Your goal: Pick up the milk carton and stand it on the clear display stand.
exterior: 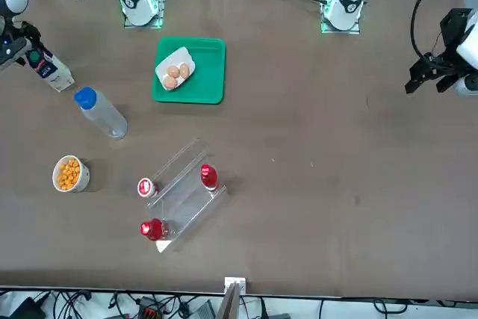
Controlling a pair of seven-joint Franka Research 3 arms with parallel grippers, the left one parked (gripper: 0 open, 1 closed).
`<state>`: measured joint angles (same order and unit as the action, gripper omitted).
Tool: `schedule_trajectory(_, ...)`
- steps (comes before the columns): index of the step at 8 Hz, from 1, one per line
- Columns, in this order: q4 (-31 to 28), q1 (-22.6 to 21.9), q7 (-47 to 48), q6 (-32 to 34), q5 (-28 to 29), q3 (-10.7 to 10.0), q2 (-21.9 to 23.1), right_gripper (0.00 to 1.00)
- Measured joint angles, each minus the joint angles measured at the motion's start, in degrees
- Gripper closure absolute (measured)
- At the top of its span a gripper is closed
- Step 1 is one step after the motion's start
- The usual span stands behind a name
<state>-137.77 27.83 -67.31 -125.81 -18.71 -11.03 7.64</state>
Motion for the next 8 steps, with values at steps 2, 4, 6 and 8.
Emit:
schedule_trajectory(2,-0.1,0.2,0.0,-0.9,-0.1,0.0,-1.2,0.0)
schedule_trajectory(4,-0.7,0.5,0.0,-2.0,-0.1,0.0,-2.3,0.02)
schedule_trajectory(6,-1.7,0.8,0.0,-3.2,-0.1,0.0,-2.8,0.05)
schedule_trajectory(8,-1.8,1.1,0.0,-3.7,-0.5,0.0,-3.2,0.16)
